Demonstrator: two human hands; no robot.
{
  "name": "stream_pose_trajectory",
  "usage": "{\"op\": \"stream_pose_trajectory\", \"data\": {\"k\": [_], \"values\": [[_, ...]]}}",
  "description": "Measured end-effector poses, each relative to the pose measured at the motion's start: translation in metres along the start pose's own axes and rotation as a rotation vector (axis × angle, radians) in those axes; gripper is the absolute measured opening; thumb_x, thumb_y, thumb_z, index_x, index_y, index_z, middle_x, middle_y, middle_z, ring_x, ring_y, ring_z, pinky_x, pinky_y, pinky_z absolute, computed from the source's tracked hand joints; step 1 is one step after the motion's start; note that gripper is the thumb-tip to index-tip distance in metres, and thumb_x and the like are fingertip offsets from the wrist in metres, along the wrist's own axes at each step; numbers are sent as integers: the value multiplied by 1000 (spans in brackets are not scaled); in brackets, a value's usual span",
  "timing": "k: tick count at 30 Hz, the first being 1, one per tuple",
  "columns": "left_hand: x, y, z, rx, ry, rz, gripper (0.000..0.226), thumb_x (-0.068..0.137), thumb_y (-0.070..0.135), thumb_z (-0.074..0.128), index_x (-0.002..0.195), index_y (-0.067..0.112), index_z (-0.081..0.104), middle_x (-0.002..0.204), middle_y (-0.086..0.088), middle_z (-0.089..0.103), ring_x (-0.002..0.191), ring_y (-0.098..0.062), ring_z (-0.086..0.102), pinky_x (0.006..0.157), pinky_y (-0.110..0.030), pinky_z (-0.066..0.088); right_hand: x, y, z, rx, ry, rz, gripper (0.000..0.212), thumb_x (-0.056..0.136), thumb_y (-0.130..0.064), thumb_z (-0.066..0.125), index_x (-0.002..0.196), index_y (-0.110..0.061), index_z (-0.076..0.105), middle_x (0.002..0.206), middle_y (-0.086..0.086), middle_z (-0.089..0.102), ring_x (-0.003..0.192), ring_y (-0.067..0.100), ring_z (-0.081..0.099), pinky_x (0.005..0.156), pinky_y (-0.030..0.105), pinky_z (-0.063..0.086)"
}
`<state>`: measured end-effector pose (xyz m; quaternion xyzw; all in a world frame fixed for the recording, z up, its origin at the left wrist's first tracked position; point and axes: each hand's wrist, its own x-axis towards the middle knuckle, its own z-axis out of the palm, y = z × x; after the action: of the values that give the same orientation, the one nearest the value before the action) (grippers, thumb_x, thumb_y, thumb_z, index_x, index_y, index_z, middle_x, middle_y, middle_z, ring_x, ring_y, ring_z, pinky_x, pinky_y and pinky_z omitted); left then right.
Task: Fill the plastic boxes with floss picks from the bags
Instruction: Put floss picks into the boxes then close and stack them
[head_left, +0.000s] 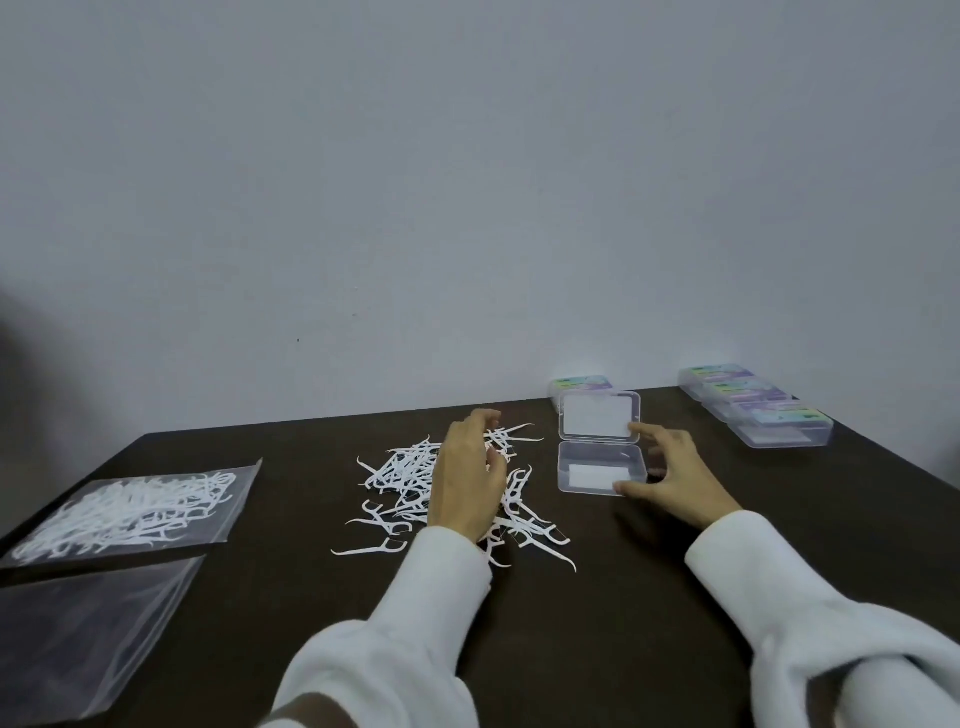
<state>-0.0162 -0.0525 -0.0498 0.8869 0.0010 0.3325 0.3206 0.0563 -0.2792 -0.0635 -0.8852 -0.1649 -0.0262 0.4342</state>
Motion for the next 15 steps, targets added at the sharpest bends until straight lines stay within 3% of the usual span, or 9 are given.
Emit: {"op": "stream_pose_trajectory", "data": {"k": [2,5,7,12,15], "values": [[0,-5,-4,14,-48,16,38,92,4,48,126,20,49,120,2,54,111,-7,51,88,-12,31,-3,-3,0,-73,76,-23,57,79,-20,72,128,-22,45,131,7,32,122,21,40,103,33,37],[-2,-15,-13,45,-134,24,36,92,7,49,124,22,49,119,4,55,112,-7,51,93,-16,35,-10,-11,3,-114,165,-194,31,79,-11,69,105,-18,53,108,3,49,93,11,50,80,16,41],[-4,-24,-22,58,-189,23,32,93,10,49,122,23,51,119,5,56,113,-8,51,96,-19,36,-17,-22,9,-135,130,-297,22,79,-9,67,94,-18,55,95,1,54,82,6,50,71,14,37],[-4,-49,-46,148,-291,1,28,94,16,52,120,24,54,123,7,54,121,-8,45,97,-19,31,-33,-51,35,-297,51,-465,11,83,-27,63,90,-25,55,89,-15,50,81,-1,49,71,9,37],[-5,-62,-58,222,-360,-42,30,94,20,52,124,25,53,131,6,49,128,-8,38,102,-26,32,-39,-63,50,-323,-13,-449,25,86,-39,58,105,-24,55,102,-11,54,90,1,49,81,15,40]]}}
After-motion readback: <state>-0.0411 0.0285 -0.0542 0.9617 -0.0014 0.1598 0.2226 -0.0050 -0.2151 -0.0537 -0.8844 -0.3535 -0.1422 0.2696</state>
